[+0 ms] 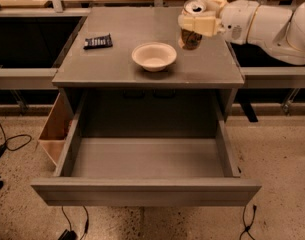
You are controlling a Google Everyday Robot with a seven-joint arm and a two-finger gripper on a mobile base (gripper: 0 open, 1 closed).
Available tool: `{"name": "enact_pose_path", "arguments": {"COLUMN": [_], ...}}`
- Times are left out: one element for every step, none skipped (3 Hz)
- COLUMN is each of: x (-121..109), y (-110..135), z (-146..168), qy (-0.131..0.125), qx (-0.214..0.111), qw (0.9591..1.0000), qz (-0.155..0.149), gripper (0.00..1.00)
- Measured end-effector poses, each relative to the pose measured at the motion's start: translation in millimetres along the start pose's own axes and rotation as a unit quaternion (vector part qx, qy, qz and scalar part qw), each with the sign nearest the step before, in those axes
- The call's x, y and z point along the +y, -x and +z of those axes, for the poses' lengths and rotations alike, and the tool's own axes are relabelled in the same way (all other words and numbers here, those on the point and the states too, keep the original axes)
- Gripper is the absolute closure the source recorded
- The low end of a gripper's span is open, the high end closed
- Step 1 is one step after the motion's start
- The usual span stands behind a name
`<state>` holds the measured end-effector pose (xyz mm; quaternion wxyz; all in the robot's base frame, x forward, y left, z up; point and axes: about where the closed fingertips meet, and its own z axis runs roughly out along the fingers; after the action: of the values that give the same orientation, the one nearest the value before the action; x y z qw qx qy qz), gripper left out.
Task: Place orange can into top drawer
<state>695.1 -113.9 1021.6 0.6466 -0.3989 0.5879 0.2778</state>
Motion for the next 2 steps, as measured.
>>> {"name": "enact_pose_path", "arguments": {"x": [29.0,61.1], "y": [-28.4,-75.4], "z": [-38.9,-58.9], "qy": [0.011,0.033], "qx": [0.022,0.017], "qw": [0.9994,0.9968], "qz": [0.024,0.071], "gripper": [1.0,1.0]}}
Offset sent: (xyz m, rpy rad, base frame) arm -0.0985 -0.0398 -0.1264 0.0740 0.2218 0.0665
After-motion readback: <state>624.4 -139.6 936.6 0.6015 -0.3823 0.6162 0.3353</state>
